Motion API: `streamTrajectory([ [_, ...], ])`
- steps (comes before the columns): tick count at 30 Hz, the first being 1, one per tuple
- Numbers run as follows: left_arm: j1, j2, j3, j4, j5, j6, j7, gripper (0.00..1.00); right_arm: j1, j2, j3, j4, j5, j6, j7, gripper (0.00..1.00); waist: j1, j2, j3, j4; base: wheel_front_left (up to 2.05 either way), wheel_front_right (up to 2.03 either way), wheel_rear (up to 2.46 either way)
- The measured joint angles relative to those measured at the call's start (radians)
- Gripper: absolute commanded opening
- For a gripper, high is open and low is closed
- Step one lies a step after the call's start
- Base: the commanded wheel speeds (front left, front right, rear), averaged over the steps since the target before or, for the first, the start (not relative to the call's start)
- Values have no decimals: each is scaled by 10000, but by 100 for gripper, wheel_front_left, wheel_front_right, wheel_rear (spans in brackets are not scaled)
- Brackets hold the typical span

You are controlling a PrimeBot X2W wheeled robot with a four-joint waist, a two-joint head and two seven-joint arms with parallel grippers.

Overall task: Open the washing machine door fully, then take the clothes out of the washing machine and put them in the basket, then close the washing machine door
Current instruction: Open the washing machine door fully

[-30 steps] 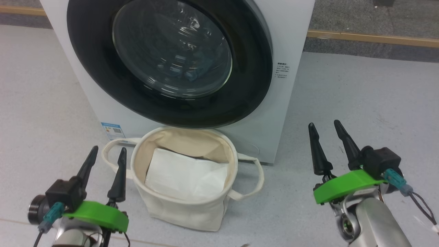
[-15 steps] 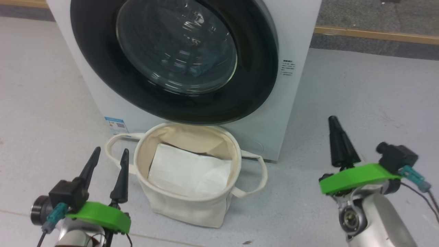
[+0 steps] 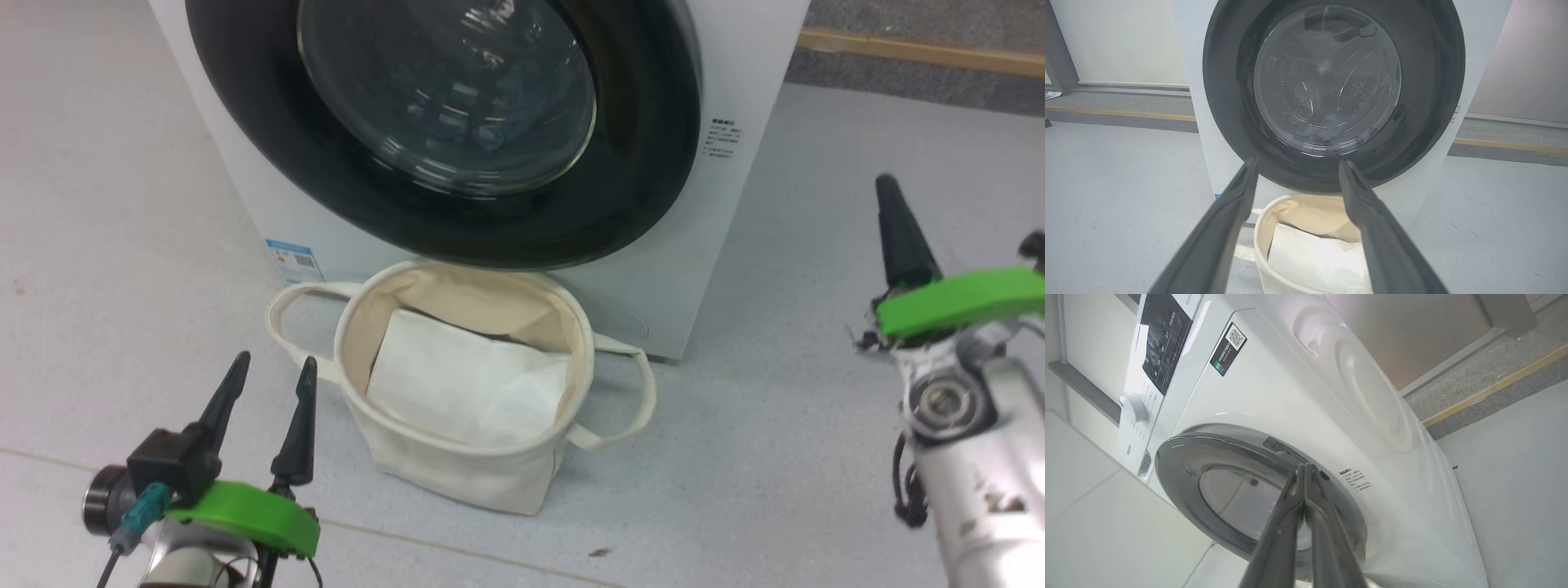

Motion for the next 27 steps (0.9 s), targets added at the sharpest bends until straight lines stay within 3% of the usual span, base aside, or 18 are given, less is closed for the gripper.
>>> streamTrajectory([
  [6, -339, -176, -12, 2, 0, -134, -8, 100, -1216, -727, -364, 798, 2349, 0, 1486, 0, 0, 0, 403, 205, 0, 0, 0],
  [14, -765, -397, -54, 35, 146, -186, -13, 100, -2849, -1218, -385, 1918, 3914, -2, 3475, 0, 0, 0, 1093, 533, 0, 0, 0],
  [19, -1081, -688, -54, 27, 276, -341, -13, 100, -3688, -1258, -38, 2493, 4428, -2, 4681, 0, 0, 0, 1567, 771, 0, 0, 0],
  [27, -1450, -1166, -50, 84, 545, -533, -13, 100, -5007, -1323, 130, 3442, 4765, -2, 5405, 0, 0, 0, 2135, 1135, 0, 0, 0],
])
